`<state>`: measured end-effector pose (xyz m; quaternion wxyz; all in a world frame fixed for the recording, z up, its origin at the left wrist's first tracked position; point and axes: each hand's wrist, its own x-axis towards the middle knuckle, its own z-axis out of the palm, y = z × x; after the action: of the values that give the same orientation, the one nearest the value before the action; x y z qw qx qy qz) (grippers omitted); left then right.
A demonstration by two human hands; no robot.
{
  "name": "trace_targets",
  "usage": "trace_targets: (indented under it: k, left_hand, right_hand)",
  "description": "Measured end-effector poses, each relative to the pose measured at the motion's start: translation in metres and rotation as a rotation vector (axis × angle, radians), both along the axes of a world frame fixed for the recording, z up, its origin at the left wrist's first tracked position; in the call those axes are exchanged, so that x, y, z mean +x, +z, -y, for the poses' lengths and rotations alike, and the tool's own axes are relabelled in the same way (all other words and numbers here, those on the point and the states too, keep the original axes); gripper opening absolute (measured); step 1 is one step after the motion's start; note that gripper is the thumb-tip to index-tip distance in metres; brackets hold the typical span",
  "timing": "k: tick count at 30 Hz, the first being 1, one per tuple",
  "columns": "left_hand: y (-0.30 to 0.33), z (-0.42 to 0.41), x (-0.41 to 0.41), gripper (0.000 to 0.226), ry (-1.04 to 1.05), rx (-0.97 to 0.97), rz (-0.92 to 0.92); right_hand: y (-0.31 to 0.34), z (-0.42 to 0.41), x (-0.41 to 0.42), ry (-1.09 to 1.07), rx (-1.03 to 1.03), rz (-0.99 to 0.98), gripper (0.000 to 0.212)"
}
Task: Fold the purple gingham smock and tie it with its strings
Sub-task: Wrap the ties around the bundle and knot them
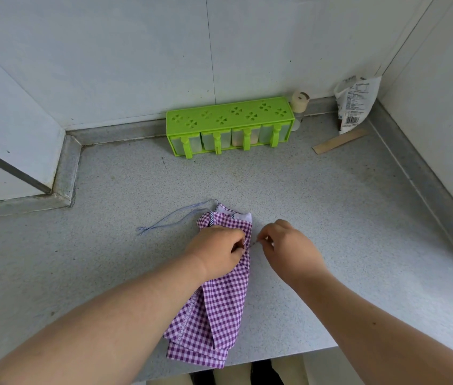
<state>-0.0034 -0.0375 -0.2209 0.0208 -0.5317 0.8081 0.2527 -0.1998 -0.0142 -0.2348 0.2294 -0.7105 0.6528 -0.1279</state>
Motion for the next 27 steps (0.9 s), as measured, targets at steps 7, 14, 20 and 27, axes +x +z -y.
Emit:
trace_targets:
  k: [7, 14, 20, 27]
  left_hand:
    - [0.0, -0.001, -0.002, 0.019, 0.103, 0.016, -0.014]
    - [-0.002, 0.002, 0.002, 0.016, 0.157, 0.055, -0.071]
    - [0.002, 0.004, 0.003, 0.016, 0.215, 0.126, -0.127]
    - [0.001, 0.012, 0.012, 0.018, 0.231, 0.182, -0.164]
  right_hand:
    - [-0.005, 0.001, 0.024, -0.015, -0.016, 0.182, 0.019]
    - [-0.021, -0.014, 0.025, 0.08, -0.023, 0.297, 0.029]
    - [-0.014, -0.013, 0.04, -0.191, 0.187, 0.511, 0.022]
    - [-0.009, -0.004, 0.044, -0.133, 0.347, 0.633, 0.021]
